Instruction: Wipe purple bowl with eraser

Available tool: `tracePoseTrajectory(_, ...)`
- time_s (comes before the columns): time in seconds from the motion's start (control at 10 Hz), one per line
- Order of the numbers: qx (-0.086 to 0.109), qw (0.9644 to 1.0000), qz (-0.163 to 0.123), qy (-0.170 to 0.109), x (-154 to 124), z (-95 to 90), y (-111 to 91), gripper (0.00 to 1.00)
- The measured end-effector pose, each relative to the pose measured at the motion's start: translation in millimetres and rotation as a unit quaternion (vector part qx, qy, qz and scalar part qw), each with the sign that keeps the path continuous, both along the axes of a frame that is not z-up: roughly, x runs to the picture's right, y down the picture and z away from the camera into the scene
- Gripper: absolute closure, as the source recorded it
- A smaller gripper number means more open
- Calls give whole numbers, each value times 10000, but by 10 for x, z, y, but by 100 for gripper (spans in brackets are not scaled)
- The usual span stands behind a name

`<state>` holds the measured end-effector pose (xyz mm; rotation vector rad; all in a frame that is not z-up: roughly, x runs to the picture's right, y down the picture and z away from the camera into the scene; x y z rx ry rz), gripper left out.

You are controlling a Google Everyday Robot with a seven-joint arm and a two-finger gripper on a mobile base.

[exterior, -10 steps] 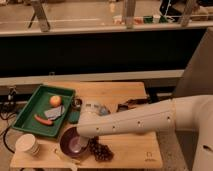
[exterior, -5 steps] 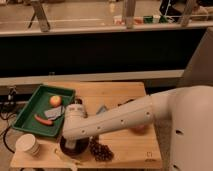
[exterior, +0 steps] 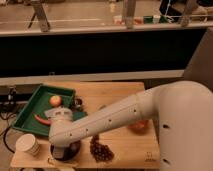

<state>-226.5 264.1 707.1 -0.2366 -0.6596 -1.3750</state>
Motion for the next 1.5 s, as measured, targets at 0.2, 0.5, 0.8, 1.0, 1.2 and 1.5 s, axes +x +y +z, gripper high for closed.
tracePoseTrajectory(0.2, -91, 9999, 23, 129, 226, 5, 45, 100)
tracePoseTrajectory(0.5, -128, 9986, 223, 452, 661, 144, 0, 100)
tracePoseTrajectory(0.8, -72, 9970, 382, 666, 755, 324, -190, 100)
tracePoseTrajectory(1.0, -35, 9970, 368, 687, 588, 362, -226, 100)
tracePoseTrajectory(1.2, -9, 9976, 302, 630, 330, 357, -231, 100)
tracePoseTrajectory(1.5, -108, 9986, 250, 445, 226, 239, -156, 100)
